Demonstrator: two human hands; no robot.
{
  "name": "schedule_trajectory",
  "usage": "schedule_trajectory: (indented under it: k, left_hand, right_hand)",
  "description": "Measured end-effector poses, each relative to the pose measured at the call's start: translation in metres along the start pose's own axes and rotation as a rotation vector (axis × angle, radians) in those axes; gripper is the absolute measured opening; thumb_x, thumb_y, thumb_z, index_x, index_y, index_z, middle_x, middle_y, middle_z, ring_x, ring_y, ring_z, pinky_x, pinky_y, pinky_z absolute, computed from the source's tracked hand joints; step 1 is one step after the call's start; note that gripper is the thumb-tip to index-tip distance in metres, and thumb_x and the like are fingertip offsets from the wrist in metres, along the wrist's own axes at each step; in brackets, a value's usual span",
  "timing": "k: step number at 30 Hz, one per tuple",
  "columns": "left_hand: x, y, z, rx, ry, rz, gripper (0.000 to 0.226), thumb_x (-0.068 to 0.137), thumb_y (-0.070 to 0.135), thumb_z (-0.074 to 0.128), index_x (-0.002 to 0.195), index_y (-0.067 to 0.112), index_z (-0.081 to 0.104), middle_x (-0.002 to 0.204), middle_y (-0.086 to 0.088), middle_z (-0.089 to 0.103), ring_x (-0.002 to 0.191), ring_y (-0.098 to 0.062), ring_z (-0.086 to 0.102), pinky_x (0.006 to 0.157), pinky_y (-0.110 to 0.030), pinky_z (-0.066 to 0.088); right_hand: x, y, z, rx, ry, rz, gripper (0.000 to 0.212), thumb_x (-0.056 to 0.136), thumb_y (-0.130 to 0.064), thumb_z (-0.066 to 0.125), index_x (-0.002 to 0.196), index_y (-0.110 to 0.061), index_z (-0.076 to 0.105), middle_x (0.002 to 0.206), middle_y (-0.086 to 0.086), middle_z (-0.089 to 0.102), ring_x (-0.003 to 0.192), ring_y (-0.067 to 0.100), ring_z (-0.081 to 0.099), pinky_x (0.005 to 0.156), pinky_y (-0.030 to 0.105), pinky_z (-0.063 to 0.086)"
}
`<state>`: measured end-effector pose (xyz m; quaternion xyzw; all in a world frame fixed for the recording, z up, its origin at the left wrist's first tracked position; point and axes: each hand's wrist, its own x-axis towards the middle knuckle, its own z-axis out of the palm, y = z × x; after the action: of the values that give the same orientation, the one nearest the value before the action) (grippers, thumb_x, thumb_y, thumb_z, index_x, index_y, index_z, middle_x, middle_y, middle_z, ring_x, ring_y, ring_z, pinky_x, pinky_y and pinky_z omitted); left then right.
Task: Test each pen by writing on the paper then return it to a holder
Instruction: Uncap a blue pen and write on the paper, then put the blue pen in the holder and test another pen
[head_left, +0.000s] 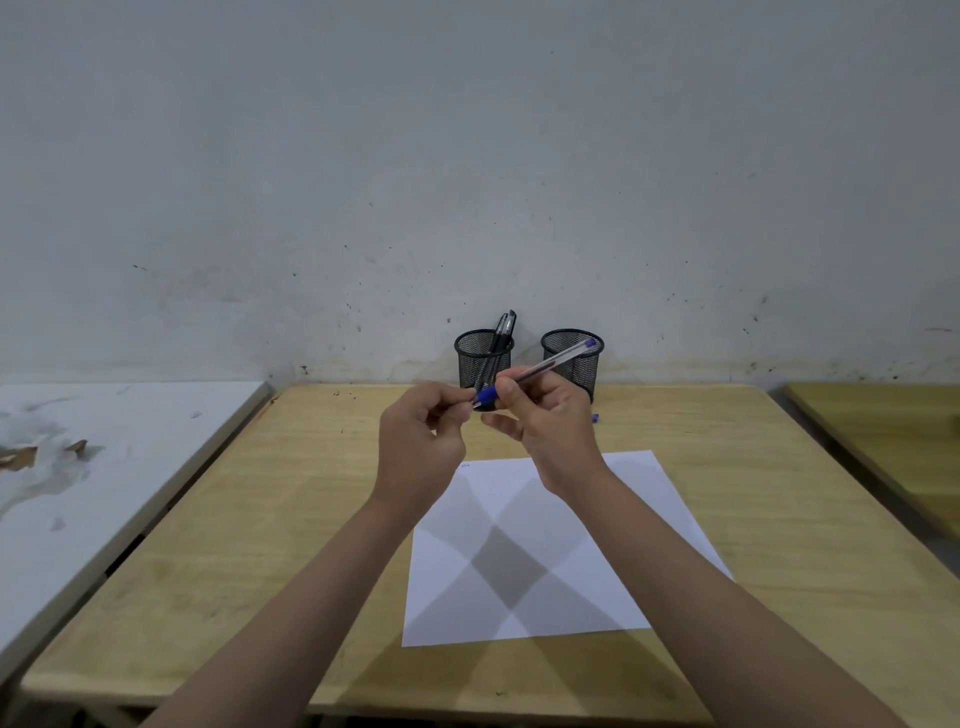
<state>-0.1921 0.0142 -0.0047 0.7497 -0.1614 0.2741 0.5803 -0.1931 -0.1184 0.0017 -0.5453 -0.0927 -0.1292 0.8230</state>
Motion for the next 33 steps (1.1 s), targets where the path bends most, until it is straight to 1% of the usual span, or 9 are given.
schedule_trajectory:
  k: [5,8,11,15,19,21,26,30,33]
  left_hand:
    - [0.012,0.008,0.013,0.019,-0.028,-0.07,0.01,0.082,0.002,0.064,0.083,0.01,0.071,0.07,0.008,0.066,0.057,0.005,0.056,0.054,-0.006,0.039]
    - [0.024,0.004,0.02,0.051,-0.051,-0.112,0.014,0.08,0.006,0.067,0.077,0.019,0.07,0.071,0.011,0.066,0.059,0.005,0.058,0.056,-0.008,0.044]
    - [0.033,0.0,0.029,0.071,-0.109,-0.12,0.017,0.08,0.006,0.067,0.075,0.023,0.068,0.07,0.011,0.066,0.059,0.003,0.058,0.056,-0.01,0.045]
    - [0.046,0.0,0.044,0.034,-0.173,-0.104,0.012,0.079,0.007,0.069,0.081,0.019,0.069,0.073,0.003,0.067,0.062,-0.005,0.059,0.055,-0.012,0.047]
    - [0.059,-0.005,0.063,-0.03,-0.173,-0.094,0.014,0.08,0.013,0.069,0.094,0.011,0.068,0.081,-0.004,0.069,0.07,-0.008,0.063,0.064,-0.018,0.051]
    - [0.067,-0.008,0.074,-0.07,-0.128,-0.099,0.018,0.082,0.017,0.067,0.1,0.011,0.067,0.085,-0.006,0.069,0.077,-0.013,0.065,0.071,-0.021,0.053]
    - [0.08,-0.024,0.102,-0.051,-0.143,-0.135,0.025,0.085,0.021,0.064,0.107,0.01,0.062,0.094,0.004,0.066,0.088,-0.007,0.063,0.079,-0.012,0.049]
    - [0.09,-0.048,0.127,0.194,-0.261,-0.068,0.044,0.083,0.029,0.065,0.12,0.007,0.056,0.118,-0.006,0.061,0.113,-0.018,0.055,0.097,-0.028,0.042]
    - [0.099,-0.057,0.143,0.317,-0.341,-0.054,0.058,0.084,0.037,0.062,0.13,0.005,0.047,0.131,-0.011,0.053,0.123,-0.022,0.047,0.102,-0.029,0.035]
  right_hand:
    - [0.009,0.0,-0.009,-0.257,0.157,0.085,0.024,0.086,-0.024,0.067,0.071,-0.006,0.067,0.062,0.006,0.06,0.06,0.014,0.059,0.063,0.037,0.06]
    - [0.017,-0.001,-0.024,-0.624,0.227,-0.238,0.02,0.077,-0.023,0.077,0.07,-0.008,0.066,0.061,0.0,0.061,0.055,0.011,0.058,0.061,0.034,0.057]
    - [0.028,-0.008,-0.041,-0.98,0.073,-0.602,0.018,0.068,-0.016,0.08,0.078,-0.01,0.066,0.074,-0.006,0.06,0.07,0.014,0.054,0.067,0.026,0.046]
    - [0.051,-0.018,-0.062,-1.219,-0.026,-0.686,0.017,0.068,-0.019,0.078,0.082,-0.015,0.07,0.078,-0.003,0.07,0.075,0.024,0.06,0.069,0.043,0.05]
    - [0.071,-0.029,-0.079,-1.347,-0.197,-0.735,0.014,0.075,-0.019,0.067,0.087,-0.014,0.07,0.079,0.0,0.068,0.073,0.023,0.06,0.065,0.037,0.05]
    - [0.082,-0.035,-0.089,-1.36,-0.193,-0.704,0.014,0.077,-0.012,0.065,0.09,-0.01,0.069,0.081,0.004,0.064,0.072,0.024,0.06,0.062,0.036,0.051]
    - [0.115,-0.056,-0.118,-0.964,0.238,-0.48,0.024,0.08,-0.008,0.07,0.101,-0.014,0.061,0.076,-0.007,0.062,0.062,0.003,0.06,0.061,0.022,0.049]
    - [0.132,-0.059,-0.126,-0.858,0.253,-0.433,0.066,0.082,-0.006,0.068,0.137,-0.026,0.038,0.078,-0.001,0.061,0.059,0.009,0.063,0.058,0.014,0.052]
    - [0.148,-0.056,-0.128,-0.822,0.283,-0.446,0.062,0.082,-0.004,0.067,0.134,-0.028,0.042,0.08,0.003,0.063,0.062,0.015,0.067,0.06,0.024,0.057]
